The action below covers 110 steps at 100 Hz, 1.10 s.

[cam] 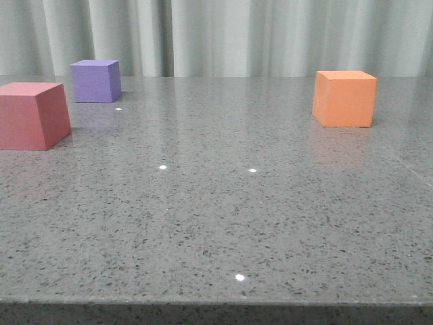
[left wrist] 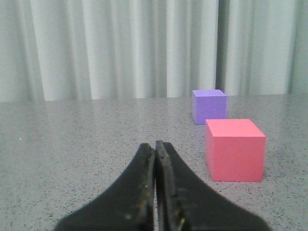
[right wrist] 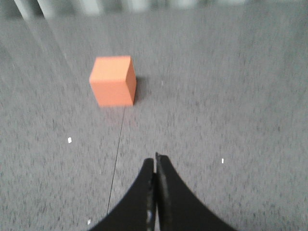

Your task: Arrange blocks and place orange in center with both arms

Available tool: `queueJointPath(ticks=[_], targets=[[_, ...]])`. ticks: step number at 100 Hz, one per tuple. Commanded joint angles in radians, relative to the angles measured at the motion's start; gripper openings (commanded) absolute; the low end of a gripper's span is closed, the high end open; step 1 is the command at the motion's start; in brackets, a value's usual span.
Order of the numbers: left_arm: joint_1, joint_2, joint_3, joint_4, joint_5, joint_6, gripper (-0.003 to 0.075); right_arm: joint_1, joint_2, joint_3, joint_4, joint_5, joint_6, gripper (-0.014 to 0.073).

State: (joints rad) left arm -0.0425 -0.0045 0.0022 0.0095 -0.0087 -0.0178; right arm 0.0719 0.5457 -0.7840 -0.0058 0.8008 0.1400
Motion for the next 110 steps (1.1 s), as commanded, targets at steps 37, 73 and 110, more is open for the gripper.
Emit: queueJointPath(ticks=[37, 73, 110], targets=[[-0.007, -0.036, 0.043, -0.001, -0.081, 0.001, -0.002, 0.004, 0.223, -0.098, 0.006, 0.039, -0.012, 0.003], [-0.007, -0.036, 0.043, -0.001, -0.081, 0.001, -0.002, 0.004, 0.231, -0.098, 0.006, -0.017, -0.012, 0.0597], [-0.007, -0.036, 0.043, -0.001, -0.081, 0.001, -0.002, 0.01, 0.327, -0.123, 0.172, -0.091, -0.013, 0.0591]])
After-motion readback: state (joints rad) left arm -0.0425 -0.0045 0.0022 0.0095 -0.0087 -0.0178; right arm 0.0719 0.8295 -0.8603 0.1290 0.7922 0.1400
